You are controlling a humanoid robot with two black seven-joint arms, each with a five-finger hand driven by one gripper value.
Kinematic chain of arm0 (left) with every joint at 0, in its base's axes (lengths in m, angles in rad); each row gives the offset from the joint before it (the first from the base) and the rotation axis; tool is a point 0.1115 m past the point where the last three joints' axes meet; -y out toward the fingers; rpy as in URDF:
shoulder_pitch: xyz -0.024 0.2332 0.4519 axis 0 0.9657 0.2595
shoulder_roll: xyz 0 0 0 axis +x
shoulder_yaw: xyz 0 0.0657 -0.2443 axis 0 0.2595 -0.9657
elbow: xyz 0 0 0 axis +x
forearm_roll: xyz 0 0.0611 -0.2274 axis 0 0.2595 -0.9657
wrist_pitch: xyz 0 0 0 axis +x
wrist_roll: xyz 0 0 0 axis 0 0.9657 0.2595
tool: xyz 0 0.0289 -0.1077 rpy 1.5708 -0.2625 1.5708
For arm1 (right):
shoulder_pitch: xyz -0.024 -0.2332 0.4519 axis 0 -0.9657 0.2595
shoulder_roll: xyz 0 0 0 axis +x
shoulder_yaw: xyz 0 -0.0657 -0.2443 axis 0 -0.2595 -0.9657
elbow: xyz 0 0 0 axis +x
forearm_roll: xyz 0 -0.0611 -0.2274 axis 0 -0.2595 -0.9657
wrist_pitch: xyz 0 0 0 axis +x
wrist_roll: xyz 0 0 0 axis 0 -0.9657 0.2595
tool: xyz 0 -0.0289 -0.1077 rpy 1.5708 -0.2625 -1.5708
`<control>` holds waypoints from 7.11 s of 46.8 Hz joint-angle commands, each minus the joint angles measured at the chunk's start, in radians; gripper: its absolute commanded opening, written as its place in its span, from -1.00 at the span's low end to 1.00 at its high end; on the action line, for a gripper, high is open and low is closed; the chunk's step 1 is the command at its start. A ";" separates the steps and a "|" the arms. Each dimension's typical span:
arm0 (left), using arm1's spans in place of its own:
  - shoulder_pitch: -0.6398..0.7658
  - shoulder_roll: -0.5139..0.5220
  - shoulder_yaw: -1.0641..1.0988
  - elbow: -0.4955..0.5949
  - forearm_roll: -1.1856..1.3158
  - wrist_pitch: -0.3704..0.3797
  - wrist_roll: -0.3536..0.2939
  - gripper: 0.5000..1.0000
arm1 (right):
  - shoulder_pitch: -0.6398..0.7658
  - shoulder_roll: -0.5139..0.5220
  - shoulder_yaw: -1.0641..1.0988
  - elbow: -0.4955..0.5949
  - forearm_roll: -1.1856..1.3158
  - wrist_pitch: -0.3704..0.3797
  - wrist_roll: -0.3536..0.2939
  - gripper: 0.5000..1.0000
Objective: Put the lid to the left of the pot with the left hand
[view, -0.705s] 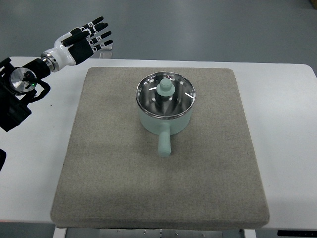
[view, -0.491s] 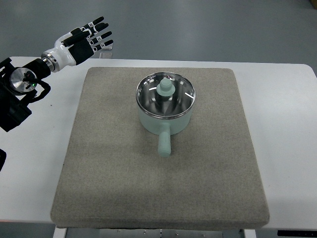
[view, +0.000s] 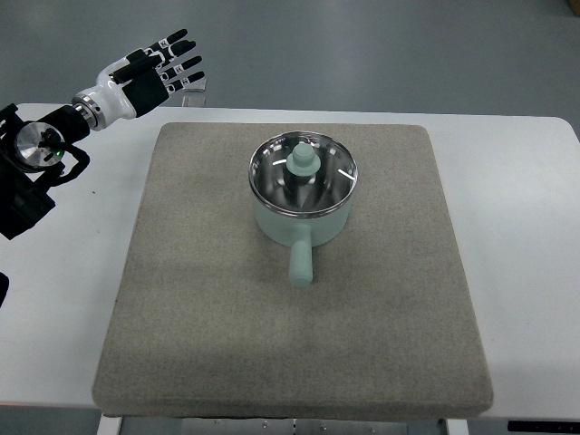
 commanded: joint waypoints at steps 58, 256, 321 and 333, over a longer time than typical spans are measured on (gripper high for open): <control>-0.152 0.169 0.022 -0.366 1.172 0.000 -0.327 0.99 | 0.000 0.000 0.000 0.000 0.000 0.000 0.000 0.69; -0.379 -0.012 0.250 -0.698 2.016 0.000 -0.327 -1.00 | 0.000 0.000 0.000 0.000 0.000 0.000 0.000 0.69; -0.434 0.136 0.231 -0.797 2.040 0.000 -0.318 -1.00 | 0.000 0.000 0.000 0.000 0.000 0.000 0.000 0.69; -0.345 0.300 0.149 -0.889 2.042 0.000 -0.323 -1.00 | 0.000 0.000 0.000 0.000 0.000 0.000 0.000 0.69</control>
